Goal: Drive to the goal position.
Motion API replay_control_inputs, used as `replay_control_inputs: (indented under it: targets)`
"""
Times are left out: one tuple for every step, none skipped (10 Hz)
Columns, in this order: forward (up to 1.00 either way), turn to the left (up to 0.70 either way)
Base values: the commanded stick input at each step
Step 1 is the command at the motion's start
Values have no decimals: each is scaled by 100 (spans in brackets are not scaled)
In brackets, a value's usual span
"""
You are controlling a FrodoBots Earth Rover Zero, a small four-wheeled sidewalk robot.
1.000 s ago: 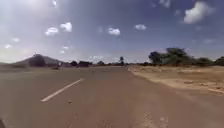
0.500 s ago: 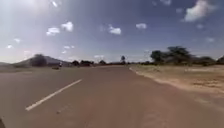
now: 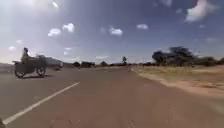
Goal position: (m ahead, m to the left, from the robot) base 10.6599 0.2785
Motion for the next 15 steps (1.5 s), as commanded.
replay_control_inputs:
  targets:
    - [85, -34]
    - [85, -23]
    - [85, -10]
    - [85, -5]
    - [85, -22]
    - [85, -34]
    - [85, -32]
    - [85, -23]
    - [85, -14]
    - [85, -5]
    - [85, 0]
    - [85, 0]
    - [85, 0]
    - [85, 0]
    - [85, 0]
